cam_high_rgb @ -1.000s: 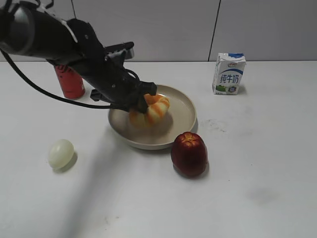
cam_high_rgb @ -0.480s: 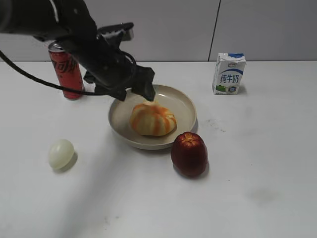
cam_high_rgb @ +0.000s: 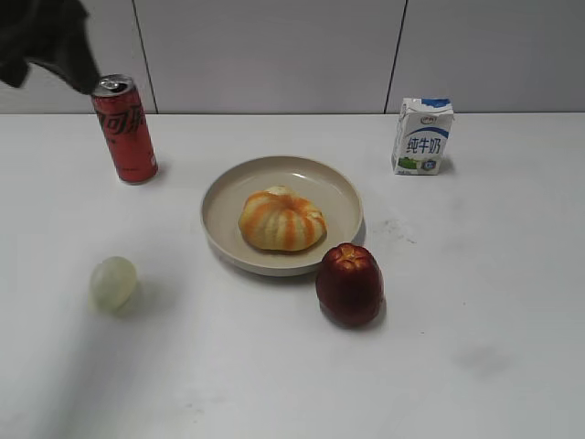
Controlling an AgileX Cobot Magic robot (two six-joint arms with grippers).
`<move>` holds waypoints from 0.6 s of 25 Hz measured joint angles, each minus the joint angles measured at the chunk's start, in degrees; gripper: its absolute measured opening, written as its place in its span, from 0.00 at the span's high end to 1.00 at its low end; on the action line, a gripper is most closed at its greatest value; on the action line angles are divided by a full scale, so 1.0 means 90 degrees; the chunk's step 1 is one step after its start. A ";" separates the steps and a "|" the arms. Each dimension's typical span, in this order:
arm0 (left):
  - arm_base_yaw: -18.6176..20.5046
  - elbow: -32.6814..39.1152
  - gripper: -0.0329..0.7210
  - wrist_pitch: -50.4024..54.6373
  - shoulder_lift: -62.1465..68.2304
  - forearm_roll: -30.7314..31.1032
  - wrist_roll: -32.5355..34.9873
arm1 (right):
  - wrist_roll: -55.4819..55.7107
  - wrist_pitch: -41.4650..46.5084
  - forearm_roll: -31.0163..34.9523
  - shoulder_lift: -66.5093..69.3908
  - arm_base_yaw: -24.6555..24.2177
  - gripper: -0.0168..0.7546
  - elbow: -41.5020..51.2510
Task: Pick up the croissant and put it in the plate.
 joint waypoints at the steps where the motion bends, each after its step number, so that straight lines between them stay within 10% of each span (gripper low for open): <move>1: 0.0232 0.0148 0.16 0.0039 -0.0189 0.0039 -0.0034 | 0.0000 0.0000 0.0000 0.0000 0.0000 0.21 0.0000; 8: 0.1474 0.2347 0.17 -0.0073 -0.2152 0.0083 -0.0091 | 0.0000 0.0000 0.0000 0.0000 0.0000 0.21 0.0000; 15: 0.1679 0.4520 0.08 -0.0374 -0.4780 0.0097 -0.0095 | 0.0000 0.0000 0.0000 0.0000 0.0000 0.21 0.0000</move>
